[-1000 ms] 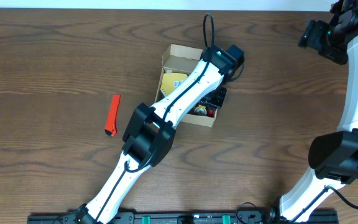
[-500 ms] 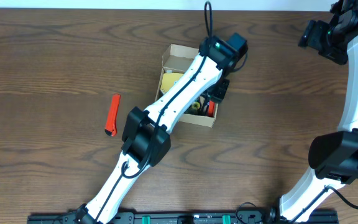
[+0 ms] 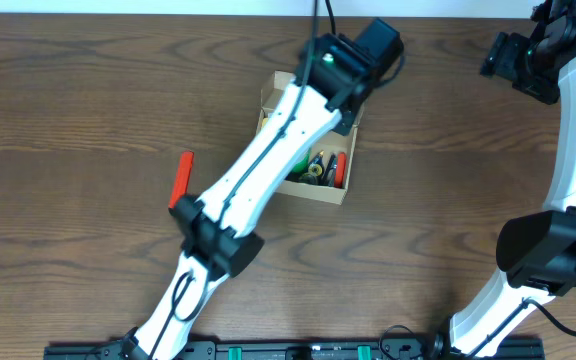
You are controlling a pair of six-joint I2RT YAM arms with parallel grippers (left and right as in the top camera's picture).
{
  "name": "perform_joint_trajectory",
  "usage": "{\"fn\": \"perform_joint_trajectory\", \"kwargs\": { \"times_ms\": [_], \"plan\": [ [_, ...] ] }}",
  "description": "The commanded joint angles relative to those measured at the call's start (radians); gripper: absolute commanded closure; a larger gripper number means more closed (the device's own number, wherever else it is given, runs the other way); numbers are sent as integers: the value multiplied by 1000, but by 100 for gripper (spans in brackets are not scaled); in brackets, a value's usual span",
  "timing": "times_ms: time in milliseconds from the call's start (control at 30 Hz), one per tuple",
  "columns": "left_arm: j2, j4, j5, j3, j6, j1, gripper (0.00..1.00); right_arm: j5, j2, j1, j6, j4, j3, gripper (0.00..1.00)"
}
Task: Pack container
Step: 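Move left gripper back to the red box cutter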
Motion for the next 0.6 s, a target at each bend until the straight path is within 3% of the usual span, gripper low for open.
{"fn": "perform_joint_trajectory", "kwargs": {
  "times_ms": [0,233,367,567],
  "plan": [
    [-138,-78,-122,26,62,22,84,-5,6,14,-13,-3,-6,18],
    [-375,-78,-116,-132,89,143,70,-4,6,14,-13,-3,-6,18],
    [-531,-78,-59,-398,114,259,66,-5,6,14,-13,-3,-6,18],
    [-684,-28,169,-879,221,452,63,-5,6,14,-13,-1,-6,18]
  ]
}}
